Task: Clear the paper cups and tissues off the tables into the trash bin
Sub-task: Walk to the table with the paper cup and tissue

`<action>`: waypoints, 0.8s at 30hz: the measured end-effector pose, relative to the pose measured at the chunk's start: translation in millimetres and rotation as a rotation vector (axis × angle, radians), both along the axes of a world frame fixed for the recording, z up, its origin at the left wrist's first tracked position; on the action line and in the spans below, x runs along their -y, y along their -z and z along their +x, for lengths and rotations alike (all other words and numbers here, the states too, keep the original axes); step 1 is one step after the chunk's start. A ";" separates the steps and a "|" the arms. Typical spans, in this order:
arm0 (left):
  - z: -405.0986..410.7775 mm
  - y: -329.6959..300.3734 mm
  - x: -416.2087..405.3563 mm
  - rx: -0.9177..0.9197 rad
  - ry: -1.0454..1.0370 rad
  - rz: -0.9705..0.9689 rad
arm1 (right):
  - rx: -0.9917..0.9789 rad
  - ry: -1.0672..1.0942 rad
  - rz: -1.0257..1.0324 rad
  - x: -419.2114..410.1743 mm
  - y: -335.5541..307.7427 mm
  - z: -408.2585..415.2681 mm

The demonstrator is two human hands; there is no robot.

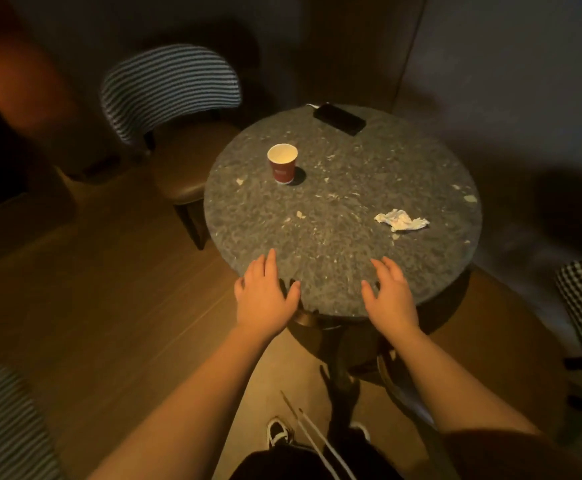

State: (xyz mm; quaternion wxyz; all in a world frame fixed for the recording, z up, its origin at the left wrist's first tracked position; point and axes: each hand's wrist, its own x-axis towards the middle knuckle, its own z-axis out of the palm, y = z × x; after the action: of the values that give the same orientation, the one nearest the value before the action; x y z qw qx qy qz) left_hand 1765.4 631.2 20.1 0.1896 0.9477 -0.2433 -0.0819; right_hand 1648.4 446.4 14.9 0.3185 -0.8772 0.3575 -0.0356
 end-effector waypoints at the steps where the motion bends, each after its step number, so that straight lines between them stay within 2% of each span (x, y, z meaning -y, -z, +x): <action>1: 12.1 1.2 7.8 -0.010 0.021 -0.002 | -0.014 0.032 -0.005 8.2 1.7 7.0; 11: 111.6 22.9 90.6 -0.057 0.128 0.072 | -0.041 0.300 -0.112 115.0 36.9 82.6; 14: 141.6 24.1 114.1 -0.032 0.120 0.076 | -0.053 0.372 -0.069 138.5 53.8 109.1; 24: 215.8 15.9 152.7 0.091 0.073 -0.002 | -0.009 0.198 -0.029 143.9 86.1 160.1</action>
State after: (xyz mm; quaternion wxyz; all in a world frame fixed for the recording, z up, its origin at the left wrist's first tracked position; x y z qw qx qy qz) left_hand 1981.2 478.4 4.1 0.1762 0.9407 -0.2863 -0.0454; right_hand 1808.4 302.5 -71.2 0.2992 -0.8422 0.4434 -0.0679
